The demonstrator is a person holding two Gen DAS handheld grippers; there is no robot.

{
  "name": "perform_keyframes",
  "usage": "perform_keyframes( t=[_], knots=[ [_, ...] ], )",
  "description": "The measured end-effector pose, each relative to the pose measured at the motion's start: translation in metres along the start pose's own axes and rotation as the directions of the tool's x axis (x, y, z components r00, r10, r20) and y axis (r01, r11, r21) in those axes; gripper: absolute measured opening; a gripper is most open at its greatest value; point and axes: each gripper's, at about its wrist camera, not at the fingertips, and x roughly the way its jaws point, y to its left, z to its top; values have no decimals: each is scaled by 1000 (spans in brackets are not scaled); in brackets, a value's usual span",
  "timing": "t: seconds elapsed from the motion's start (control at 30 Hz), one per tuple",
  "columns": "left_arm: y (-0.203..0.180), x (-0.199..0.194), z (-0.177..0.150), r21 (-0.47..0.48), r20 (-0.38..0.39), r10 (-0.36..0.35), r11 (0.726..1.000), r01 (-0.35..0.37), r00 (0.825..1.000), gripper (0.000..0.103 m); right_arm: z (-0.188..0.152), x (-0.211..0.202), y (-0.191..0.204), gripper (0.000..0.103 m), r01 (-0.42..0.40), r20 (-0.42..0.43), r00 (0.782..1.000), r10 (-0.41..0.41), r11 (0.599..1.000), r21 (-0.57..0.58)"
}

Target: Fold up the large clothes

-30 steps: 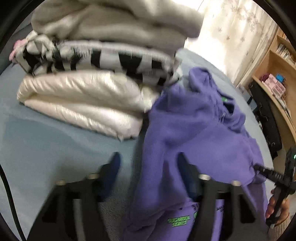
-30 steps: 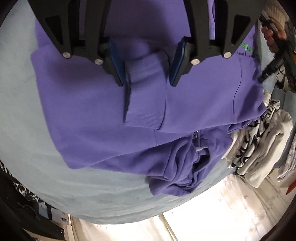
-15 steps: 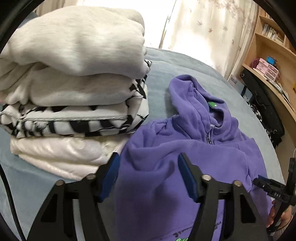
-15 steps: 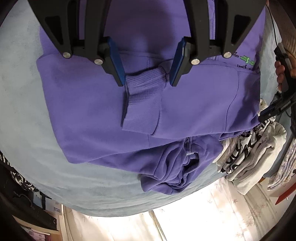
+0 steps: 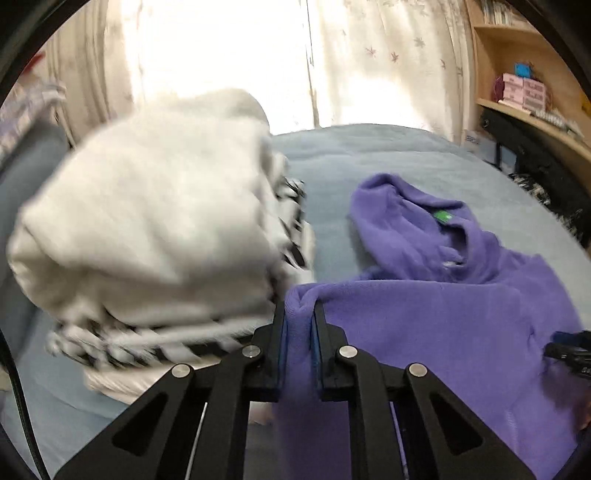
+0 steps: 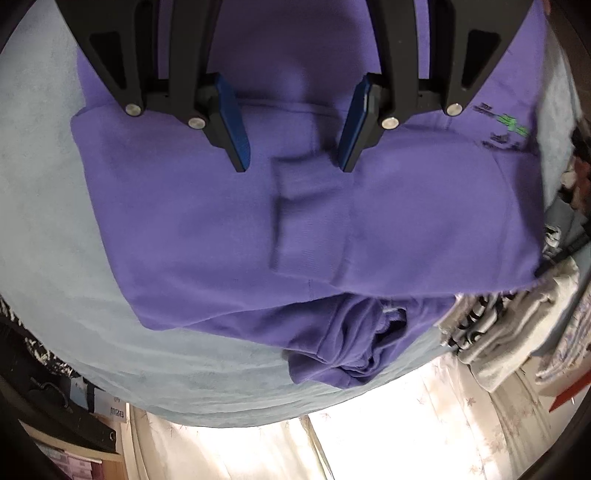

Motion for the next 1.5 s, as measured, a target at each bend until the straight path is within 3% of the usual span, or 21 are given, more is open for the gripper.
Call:
perform_keyframes(
  t=[0.07,0.17,0.23,0.3,0.33,0.57,0.7,0.77,0.97,1.13,1.27,1.4,1.5],
  knots=[
    [5,4,1,0,-18,18,1000,-18,1000,9,-1,3,1,50,24,-6,1000,-24,1000,-12],
    [0,13,-5,42,-64,48,998,-46,997,19,-1,3,4,50,41,-10,999,-41,999,-29],
    [-6,15,-9,72,-70,83,994,-78,994,39,0,-1,3,50,39,-13,999,-40,999,-27],
    [-10,12,-12,80,-63,80,994,-74,995,74,1,-8,1,50,28,-13,1000,-28,999,-18],
    [-12,10,-12,74,-56,70,995,-66,996,77,1,-12,0,50,23,-11,1000,-23,1000,-15],
    [-16,-23,-31,81,-59,8,997,-3,998,77,-7,-51,-10,50,14,-5,1000,-14,1000,-26],
    [-3,-42,-56,21,-115,-39,999,42,993,77,-17,-72,-20,51,14,-22,1000,-14,1000,-20],
    [8,-54,-76,-30,-156,-87,996,83,984,78,-26,-84,-29,56,6,-36,999,-5,1000,4],
    [32,-86,-154,-126,-281,-179,981,149,943,78,-59,-110,-57,57,44,-65,997,-41,999,33],
    [39,-116,-222,-211,-374,-272,956,205,886,78,-98,-137,-82,57,50,-92,995,-42,995,81],
    [45,-144,-263,-326,-383,-368,912,249,847,78,-136,-160,-96,57,19,-107,994,-7,993,116],
    [47,-172,-289,-380,-342,-397,887,261,852,78,-172,-179,-103,57,-27,-131,990,46,989,143],
    [43,-185,-295,-385,-320,-409,880,277,855,78,-194,-197,-107,57,-81,-99,990,97,985,154]
  ],
)
